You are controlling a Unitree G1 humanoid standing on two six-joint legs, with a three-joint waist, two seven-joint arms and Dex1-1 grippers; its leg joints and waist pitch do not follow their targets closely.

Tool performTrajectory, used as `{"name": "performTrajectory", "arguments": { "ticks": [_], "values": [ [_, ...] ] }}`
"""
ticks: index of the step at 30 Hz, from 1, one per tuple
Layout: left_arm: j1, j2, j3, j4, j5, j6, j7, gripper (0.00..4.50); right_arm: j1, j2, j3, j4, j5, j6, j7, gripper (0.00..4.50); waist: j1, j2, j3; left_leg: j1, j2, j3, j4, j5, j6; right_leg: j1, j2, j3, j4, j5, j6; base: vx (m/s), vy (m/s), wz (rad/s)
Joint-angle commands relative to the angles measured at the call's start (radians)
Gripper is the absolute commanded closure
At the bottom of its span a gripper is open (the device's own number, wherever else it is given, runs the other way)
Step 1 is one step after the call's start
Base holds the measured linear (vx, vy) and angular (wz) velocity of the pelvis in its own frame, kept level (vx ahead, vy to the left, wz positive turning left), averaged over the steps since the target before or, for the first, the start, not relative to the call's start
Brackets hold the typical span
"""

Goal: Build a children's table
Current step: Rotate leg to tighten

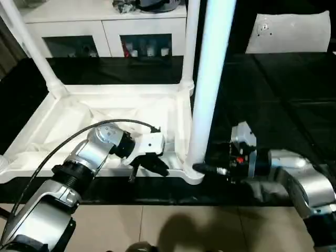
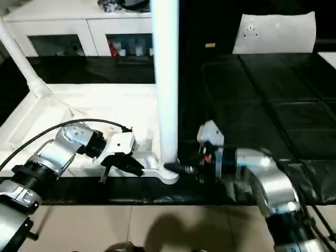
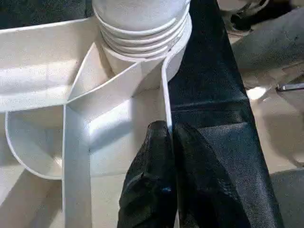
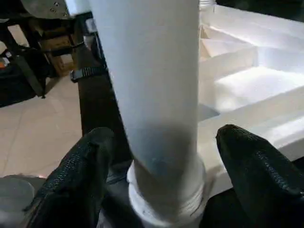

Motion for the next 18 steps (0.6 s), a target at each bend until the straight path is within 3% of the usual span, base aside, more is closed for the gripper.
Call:
{"name": "performTrajectory", "arguments": {
  "ticks": [1, 4, 5, 8, 13, 16, 17, 18],
  "values": [
    [-0.028, -0.011, -0.028, 0.016, 0.017, -0.05, -0.028, 4.5, -0.002, -0.006, 0.003, -0.03, 0.001, 0.006, -0.012, 0.76, -0.007, 0.001, -0.071, 0.019, 0.104, -0.056, -0.074, -0.216, 0.044, 0.055, -0.102, 0.074, -0.074, -0.297, -0.147, 0.0, 0.0, 0.0],
    [-0.035, -0.013, -0.027, 0.031, 0.02, -0.058, -0.023, 4.5, 0.001, 0.0, 0.002, -0.034, -0.002, 0.006, -0.023, 0.76, -0.011, 0.001, -0.07, 0.021, 0.109, -0.059, -0.078, -0.235, 0.04, 0.053, -0.098, 0.072, -0.077, -0.338, -0.129, 0.0, 0.0, 0.0],
    [-0.037, -0.016, -0.026, 0.03, 0.016, -0.051, -0.023, 4.5, 0.003, 0.006, 0.0, -0.039, 0.001, 0.011, -0.034, 0.76, -0.014, 0.01, -0.069, 0.022, 0.11, -0.06, -0.079, -0.248, 0.034, 0.051, -0.097, 0.072, -0.079, -0.347, -0.126, 0.0, 0.0, 0.0],
    [-0.041, -0.02, -0.024, 0.024, 0.01, -0.043, -0.033, 4.5, 0.013, 0.007, 0.006, -0.095, 0.002, 0.04, -0.057, 0.76, -0.014, 0.011, -0.071, 0.021, 0.111, -0.061, -0.079, -0.239, 0.034, 0.052, -0.097, 0.074, -0.075, -0.324, -0.128, 0.0, 0.0, 0.0],
    [-0.048, -0.019, -0.029, 0.028, 0.01, -0.054, -0.05, 4.5, 0.014, 0.012, -0.001, -0.156, 0.032, 0.095, -0.084, 0.76, -0.012, 0.005, -0.072, 0.021, 0.111, -0.059, -0.079, -0.225, 0.04, 0.05, -0.099, 0.075, -0.073, -0.32, -0.13, 0.0, 0.0, 0.0],
    [-0.047, -0.011, -0.025, 0.027, 0.006, -0.057, -0.056, 4.5, 0.015, 0.008, 0.008, -0.17, 0.039, 0.115, -0.085, 1.06, -0.013, 0.007, -0.071, 0.021, 0.11, -0.059, -0.079, -0.228, 0.036, 0.049, -0.101, 0.076, -0.076, -0.334, -0.122, 0.0, 0.0, 0.0],
    [-0.045, -0.008, -0.024, 0.024, 0.007, -0.055, -0.057, 4.5, 0.017, 0.004, 0.01, -0.174, 0.038, 0.122, -0.087, 1.18, -0.012, -0.002, -0.071, 0.021, 0.11, -0.059, -0.078, -0.216, 0.039, 0.05, -0.102, 0.076, -0.073, -0.335, -0.122, 0.0, 0.0, 0.0],
    [-0.042, -0.004, -0.024, 0.019, 0.006, -0.053, -0.061, 4.5, 0.018, 0.0, 0.013, -0.18, 0.038, 0.131, -0.085, 1.31, -0.012, 0.0, -0.07, 0.019, 0.109, -0.059, -0.079, -0.214, 0.04, 0.049, -0.102, 0.076, -0.074, -0.34, -0.121, 0.0, 0.0, 0.0]
  ]
}}
